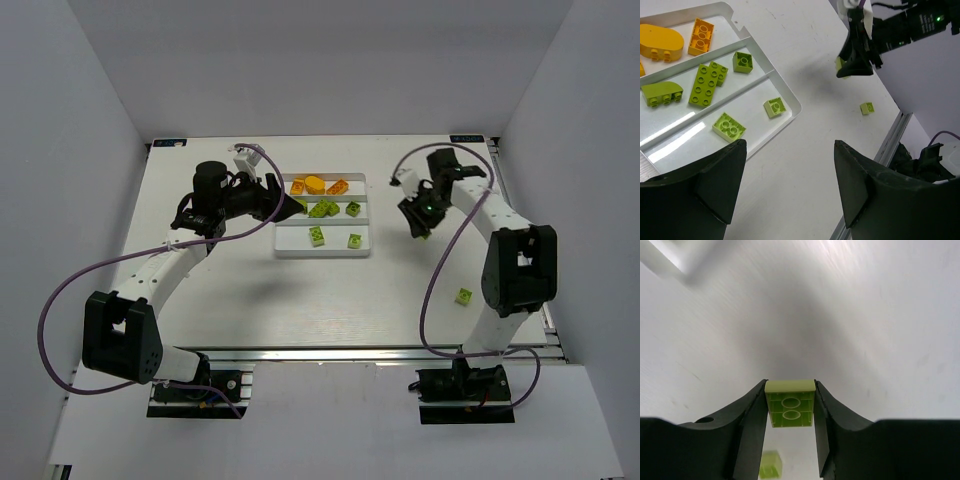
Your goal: Sort the legos into containers by color
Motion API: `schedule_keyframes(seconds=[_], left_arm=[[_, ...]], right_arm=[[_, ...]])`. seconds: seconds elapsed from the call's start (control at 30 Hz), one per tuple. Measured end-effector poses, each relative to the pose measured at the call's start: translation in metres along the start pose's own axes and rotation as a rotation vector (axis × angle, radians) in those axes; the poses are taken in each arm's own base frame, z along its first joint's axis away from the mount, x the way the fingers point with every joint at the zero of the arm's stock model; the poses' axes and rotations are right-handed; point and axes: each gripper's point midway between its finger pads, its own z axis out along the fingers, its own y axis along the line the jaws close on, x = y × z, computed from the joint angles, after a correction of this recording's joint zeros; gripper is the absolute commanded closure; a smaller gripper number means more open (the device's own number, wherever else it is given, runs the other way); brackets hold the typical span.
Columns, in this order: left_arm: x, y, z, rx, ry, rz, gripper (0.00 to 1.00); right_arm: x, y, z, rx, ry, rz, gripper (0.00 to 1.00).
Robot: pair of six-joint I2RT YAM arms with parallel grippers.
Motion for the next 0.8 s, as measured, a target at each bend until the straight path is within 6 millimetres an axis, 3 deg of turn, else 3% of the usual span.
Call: schedule_keyframes(seconds=[0.1,0.2,0.33,0.4,0.47,0.53,0.7,0.8], left_arm=[[0.0,-0.001,0.0,0.006,-0.003,0.006,0.2],[-0.001,-0.001,0.0,0.008,-0.004,0.01,0.2],[-0.001,-0.001,0.0,0.009,-0.007,0.018,0.2],[-0.001,-0.001,0.0,0.01,-0.007,0.02,0.2],[-0.001,-0.001,0.0,0.009,-0.008,0.023,0.2],[-0.001,-0.001,0.0,0.009,-0.008,0.024,0.2],[-0.001,-0.001,0.0,0.01,-0.008,0.028,0.2],[-0.002,-0.001,0.0,0.01,-0.009,0.028,0.2]], right_arm=[[-0.071,0.029,0.001,-0.061,-0.115,-0.109,0.86],[-0.128,0.067,0.01,-0.13,-0.183,-0.207,0.84],[-0.184,0.109,0.033,-0.2,-0.212,-0.298,0.78],[-0.202,0.118,0.049,-0.215,-0.216,-0.318,0.66],[-0.206,0.12,0.064,-0.225,-0.201,-0.313,0.46],[-0.199,0.12,0.074,-0.232,-0.167,-0.292,0.36],[-0.186,0.116,0.074,-0.233,-0.13,-0.268,0.34],[-0.174,0.113,0.057,-0.219,-0.127,-0.257,0.33]])
